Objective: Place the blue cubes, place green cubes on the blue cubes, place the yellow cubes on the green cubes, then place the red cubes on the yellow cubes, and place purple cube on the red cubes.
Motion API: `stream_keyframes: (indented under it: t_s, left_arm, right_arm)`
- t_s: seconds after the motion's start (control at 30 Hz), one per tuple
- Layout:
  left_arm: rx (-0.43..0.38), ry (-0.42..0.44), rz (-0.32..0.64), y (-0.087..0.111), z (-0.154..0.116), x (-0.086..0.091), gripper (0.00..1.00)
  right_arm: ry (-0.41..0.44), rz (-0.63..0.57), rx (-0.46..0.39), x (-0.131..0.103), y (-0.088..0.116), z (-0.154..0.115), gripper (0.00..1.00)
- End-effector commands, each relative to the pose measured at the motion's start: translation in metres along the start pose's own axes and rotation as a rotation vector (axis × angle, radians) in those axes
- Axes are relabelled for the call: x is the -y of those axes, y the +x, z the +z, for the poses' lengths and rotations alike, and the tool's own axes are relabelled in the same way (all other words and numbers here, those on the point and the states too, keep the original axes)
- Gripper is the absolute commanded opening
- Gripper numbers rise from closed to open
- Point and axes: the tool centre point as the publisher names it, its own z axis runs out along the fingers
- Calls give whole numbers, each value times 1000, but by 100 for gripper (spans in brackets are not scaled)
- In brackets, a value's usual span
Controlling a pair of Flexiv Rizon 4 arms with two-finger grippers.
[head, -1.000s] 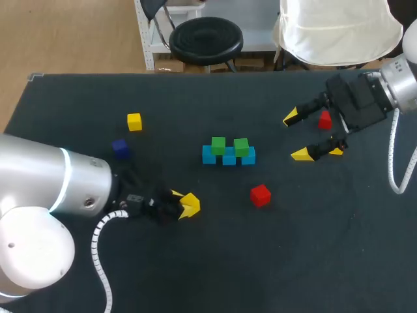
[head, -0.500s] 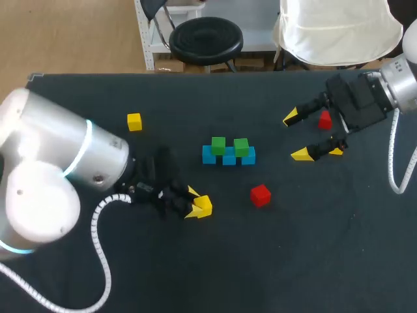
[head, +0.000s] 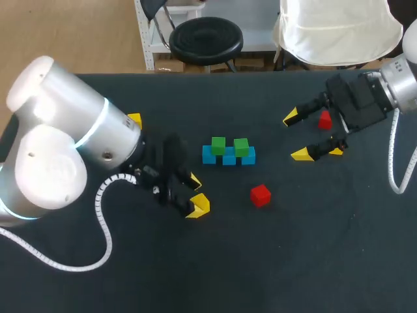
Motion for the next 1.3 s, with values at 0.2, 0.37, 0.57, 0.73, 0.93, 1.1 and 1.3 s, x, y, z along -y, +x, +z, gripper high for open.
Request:
stream_keyframes:
  t_s: [0.2,0.37,0.57,0.73,0.93,1.1,1.3]
  left_arm:
    - [130,-202,-214,16,-17,20,100]
    - [165,-245,-247,16,-15,30,100]
    - [182,-313,-260,11,-12,39,100]
    - [188,-313,-259,6,-10,37,100]
    - [197,-288,-276,3,-8,31,100]
    - [197,-280,-273,-1,-4,32,100]
    - [192,-274,-283,-1,-1,30,100]
  right_arm:
    - [0,-1,2,0,0,0,100]
    - [0,-1,2,0,0,0,100]
    - [0,-1,2,0,0,0,100]
    - [0,-1,2,0,0,0,100]
    - [0,-1,2,0,0,0,100]
    - [0,-1,2,0,0,0,100]
    - [0,-1,2,0,0,0,100]
